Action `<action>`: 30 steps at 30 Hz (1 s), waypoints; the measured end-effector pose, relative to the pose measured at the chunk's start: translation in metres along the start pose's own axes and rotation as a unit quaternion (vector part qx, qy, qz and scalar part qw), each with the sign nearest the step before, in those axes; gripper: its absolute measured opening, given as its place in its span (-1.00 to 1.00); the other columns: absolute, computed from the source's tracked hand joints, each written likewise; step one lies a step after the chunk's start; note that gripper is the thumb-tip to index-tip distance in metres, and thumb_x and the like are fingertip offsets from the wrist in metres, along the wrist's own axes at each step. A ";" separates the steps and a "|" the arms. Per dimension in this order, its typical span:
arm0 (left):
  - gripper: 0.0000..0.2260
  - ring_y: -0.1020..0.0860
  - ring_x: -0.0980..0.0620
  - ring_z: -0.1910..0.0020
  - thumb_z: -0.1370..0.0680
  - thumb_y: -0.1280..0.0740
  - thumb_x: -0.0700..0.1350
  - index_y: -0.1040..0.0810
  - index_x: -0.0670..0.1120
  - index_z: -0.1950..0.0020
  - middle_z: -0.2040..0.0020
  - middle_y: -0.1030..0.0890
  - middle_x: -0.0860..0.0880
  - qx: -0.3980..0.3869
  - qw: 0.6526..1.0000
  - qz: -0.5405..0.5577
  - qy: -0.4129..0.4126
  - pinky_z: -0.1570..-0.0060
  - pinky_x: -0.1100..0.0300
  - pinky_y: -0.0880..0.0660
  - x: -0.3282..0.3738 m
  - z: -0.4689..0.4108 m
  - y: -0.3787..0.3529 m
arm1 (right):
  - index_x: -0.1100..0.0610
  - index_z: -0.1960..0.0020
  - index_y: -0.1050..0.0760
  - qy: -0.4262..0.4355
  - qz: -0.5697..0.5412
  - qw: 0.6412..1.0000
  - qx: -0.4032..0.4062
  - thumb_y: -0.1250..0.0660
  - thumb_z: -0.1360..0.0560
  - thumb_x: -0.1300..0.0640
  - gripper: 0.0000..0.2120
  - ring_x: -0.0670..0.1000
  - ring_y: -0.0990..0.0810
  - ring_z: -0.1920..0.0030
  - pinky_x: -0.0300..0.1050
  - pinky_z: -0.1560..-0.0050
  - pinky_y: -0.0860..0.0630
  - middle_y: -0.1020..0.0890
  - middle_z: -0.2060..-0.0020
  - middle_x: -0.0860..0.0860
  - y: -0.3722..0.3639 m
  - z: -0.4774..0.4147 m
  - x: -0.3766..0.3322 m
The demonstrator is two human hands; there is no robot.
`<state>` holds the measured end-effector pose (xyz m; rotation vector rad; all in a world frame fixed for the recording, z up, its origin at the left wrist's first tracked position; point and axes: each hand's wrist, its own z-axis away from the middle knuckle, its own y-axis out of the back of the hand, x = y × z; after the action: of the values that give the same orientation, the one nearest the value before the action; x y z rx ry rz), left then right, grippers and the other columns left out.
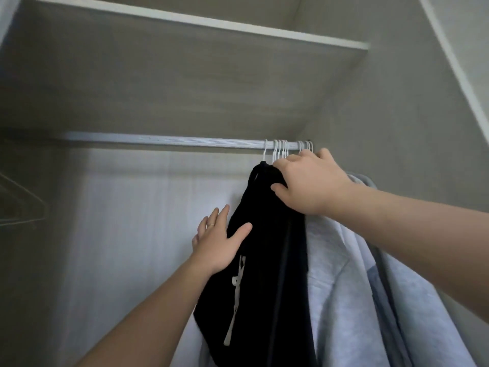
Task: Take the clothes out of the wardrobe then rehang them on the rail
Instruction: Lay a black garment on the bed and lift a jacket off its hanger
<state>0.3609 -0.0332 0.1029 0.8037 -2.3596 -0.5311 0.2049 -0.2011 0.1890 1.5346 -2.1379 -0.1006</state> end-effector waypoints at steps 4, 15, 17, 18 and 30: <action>-0.19 0.07 0.03 -0.60 -0.48 -0.15 0.46 0.05 0.17 -0.62 -0.63 -0.01 0.11 -0.045 0.996 0.074 -0.006 -0.53 -0.10 -0.01 -0.003 -0.010 -0.013 | 0.07 -0.06 -0.46 -0.014 0.045 0.998 -0.043 -0.15 -0.55 -0.07 -0.74 0.15 -0.48 -0.14 0.03 0.00 -0.19 -0.59 -0.06 0.04 -0.007 -0.014 -0.007; 0.20 -0.12 -0.02 -0.58 -0.15 -0.25 0.64 0.07 0.12 -0.63 -0.63 -0.06 0.07 -0.171 0.941 0.291 0.022 -0.53 0.02 -0.08 -0.029 -0.061 -0.066 | 0.12 -0.14 -0.50 -0.098 0.098 0.987 -0.085 -0.18 -0.52 0.32 -0.74 0.16 -0.47 0.18 -0.05 0.22 -0.36 -0.29 0.31 -0.04 -0.039 -0.062 -0.028; 0.18 -0.12 -0.01 -0.57 -0.18 -0.25 0.63 0.09 0.11 -0.63 -0.63 -0.03 0.06 -0.175 0.937 0.301 0.013 -0.45 0.09 -0.10 -0.013 -0.065 -0.071 | 0.09 0.00 -0.46 -0.119 0.093 0.987 -0.061 -0.18 -0.52 0.31 -0.83 0.13 -0.40 0.23 -0.05 0.24 -0.32 -0.32 0.30 -0.02 -0.035 -0.062 -0.019; 0.17 -0.12 0.00 -0.57 -0.20 -0.25 0.61 0.10 0.10 -0.64 -0.63 -0.01 0.05 -0.168 0.933 0.318 0.012 -0.45 0.10 -0.11 -0.011 -0.063 -0.075 | 0.08 0.07 -0.41 -0.120 0.098 0.987 -0.052 -0.18 -0.51 0.30 -0.86 0.13 -0.39 0.25 -0.06 0.25 -0.30 -0.32 0.31 -0.01 -0.036 -0.062 -0.016; 0.08 0.01 -0.08 -0.60 -0.28 -0.22 0.55 0.15 0.10 -0.63 -0.63 0.07 0.08 -0.094 0.939 0.332 0.002 -0.54 -0.16 -0.07 -0.006 -0.075 -0.057 | 0.12 0.09 -0.28 -0.141 -0.014 0.989 0.051 -0.17 -0.57 0.19 -0.92 0.20 -0.37 0.24 -0.03 0.22 -0.30 -0.27 0.33 0.03 -0.034 -0.074 -0.008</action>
<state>0.4363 -0.0847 0.1264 -0.0960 -2.3394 -0.4430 0.2688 -0.1895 0.2394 1.6950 -2.3706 -0.2347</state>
